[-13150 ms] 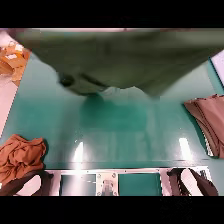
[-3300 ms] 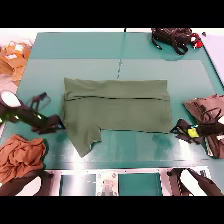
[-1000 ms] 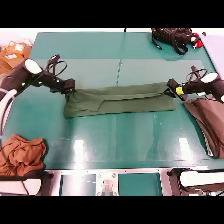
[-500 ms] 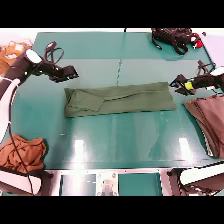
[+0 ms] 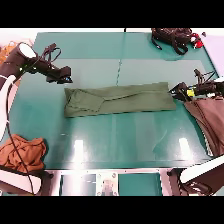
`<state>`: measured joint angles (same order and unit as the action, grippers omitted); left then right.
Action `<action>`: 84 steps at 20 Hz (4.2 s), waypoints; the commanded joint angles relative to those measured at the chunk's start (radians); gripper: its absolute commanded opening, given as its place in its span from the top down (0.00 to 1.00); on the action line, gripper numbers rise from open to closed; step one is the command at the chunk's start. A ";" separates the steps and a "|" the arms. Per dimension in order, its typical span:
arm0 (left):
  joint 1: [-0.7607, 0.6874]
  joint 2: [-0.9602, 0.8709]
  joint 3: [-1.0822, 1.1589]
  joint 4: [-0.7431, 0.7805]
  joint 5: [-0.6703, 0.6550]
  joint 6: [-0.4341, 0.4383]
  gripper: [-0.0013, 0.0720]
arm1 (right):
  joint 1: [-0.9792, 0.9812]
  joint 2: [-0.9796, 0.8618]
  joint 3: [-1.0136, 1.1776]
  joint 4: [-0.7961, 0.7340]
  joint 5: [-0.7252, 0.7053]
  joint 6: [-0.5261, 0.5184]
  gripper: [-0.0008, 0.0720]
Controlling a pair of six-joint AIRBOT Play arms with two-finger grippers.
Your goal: Fold the shirts.
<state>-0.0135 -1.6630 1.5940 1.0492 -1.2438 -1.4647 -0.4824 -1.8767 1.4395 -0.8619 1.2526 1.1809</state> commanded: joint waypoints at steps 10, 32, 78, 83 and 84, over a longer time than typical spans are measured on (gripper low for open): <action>-0.195 -0.009 0.002 -0.076 0.084 0.032 0.95 | 0.049 -0.069 0.202 0.077 0.261 -0.039 0.97; -0.655 -0.388 0.100 -0.576 0.484 0.088 0.95 | 0.269 0.484 0.260 0.081 0.412 0.118 0.97; -0.027 -0.085 0.449 0.357 -0.400 0.051 0.95 | 0.645 0.127 -0.200 0.400 -0.255 0.065 0.97; -0.027 -0.085 0.449 0.357 -0.418 0.051 0.95 | 0.492 0.226 0.018 0.398 -0.129 0.131 0.97; -0.027 -0.085 0.449 0.357 -0.418 0.051 0.95 | 0.433 0.264 0.040 0.395 -0.113 0.151 0.97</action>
<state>-0.0410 -1.7481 2.0438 1.4063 -1.6554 -1.4132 0.0448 -1.6760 1.3926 -0.4850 1.0790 1.2926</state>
